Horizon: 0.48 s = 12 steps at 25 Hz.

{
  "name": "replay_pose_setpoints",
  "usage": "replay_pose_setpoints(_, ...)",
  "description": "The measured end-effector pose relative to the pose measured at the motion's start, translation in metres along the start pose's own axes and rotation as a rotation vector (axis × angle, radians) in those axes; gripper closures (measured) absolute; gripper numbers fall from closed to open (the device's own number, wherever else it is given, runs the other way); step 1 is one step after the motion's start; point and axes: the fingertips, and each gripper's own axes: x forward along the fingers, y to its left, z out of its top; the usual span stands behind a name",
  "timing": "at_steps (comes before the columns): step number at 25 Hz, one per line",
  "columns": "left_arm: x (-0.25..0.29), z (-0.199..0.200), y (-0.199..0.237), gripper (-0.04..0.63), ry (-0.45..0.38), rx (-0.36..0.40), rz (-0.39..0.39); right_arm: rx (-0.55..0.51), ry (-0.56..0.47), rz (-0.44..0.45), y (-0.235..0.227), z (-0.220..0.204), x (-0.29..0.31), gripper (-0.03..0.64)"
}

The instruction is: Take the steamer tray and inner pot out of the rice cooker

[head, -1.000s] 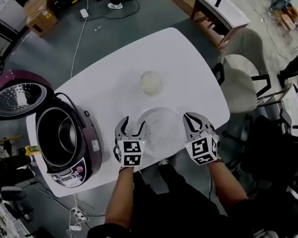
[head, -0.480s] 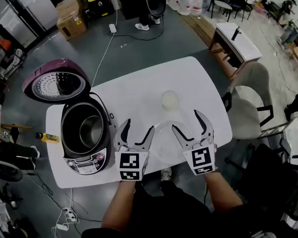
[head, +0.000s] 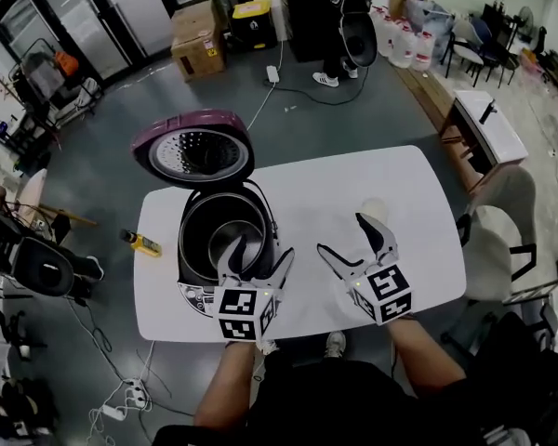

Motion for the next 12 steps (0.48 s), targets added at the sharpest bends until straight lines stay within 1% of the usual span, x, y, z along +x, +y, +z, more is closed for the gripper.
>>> replay_pose_setpoints(2,-0.013,0.001,0.025,0.183,0.002,-0.039,0.017,0.039,0.013,0.054,0.019,0.003,0.015,0.242)
replay_pose_setpoints(6,-0.039,-0.005,0.074,0.178,0.025,-0.146,0.038,0.021,0.059,0.131,0.059,0.007,0.041,0.243)
replay_pose_setpoints(8,-0.050,-0.009,0.099,0.178,0.034,-0.210,0.038,0.034,0.072,0.163,0.078,0.011,0.055,0.244)
replay_pose_setpoints(10,-0.058,-0.012,0.122,0.176,0.038,-0.273,0.019,0.070,0.085,0.194,0.093,0.015,0.069,0.244)
replay_pose_setpoints(12,-0.063,-0.018,0.139,0.176,0.048,-0.335,-0.027,0.129,0.108,0.228,0.104,0.014,0.081,0.244)
